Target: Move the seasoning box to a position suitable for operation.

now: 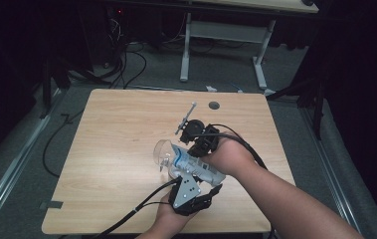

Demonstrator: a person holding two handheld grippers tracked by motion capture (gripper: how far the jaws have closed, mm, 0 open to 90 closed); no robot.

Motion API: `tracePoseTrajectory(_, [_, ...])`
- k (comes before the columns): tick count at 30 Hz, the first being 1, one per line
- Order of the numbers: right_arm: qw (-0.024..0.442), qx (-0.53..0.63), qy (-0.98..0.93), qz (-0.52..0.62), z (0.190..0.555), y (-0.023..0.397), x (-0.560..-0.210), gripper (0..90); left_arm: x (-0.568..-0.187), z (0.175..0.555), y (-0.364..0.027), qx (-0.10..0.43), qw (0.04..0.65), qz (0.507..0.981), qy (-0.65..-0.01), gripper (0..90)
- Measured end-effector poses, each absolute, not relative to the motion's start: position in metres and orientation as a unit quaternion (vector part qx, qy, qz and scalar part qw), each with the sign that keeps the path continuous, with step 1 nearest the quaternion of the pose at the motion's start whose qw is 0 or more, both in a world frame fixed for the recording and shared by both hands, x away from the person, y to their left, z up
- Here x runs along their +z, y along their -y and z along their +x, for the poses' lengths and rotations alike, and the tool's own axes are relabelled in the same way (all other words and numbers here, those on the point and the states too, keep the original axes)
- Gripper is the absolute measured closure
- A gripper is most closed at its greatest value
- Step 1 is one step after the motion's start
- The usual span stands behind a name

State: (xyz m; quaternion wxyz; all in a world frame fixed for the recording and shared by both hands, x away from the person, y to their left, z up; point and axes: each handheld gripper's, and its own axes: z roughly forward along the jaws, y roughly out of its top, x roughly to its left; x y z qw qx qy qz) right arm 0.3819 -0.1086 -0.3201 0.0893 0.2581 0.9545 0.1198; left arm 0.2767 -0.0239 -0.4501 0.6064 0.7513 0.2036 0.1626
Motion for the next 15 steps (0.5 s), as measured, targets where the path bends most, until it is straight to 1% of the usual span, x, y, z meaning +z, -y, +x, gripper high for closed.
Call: tracePoseTrajectory(15, [0.088,0.116,-0.956,0.254,0.3833,0.1054,-0.3233,89.9,-0.4500,0.2779,0.0241,0.163,0.607,0.750,-0.205,54.4])
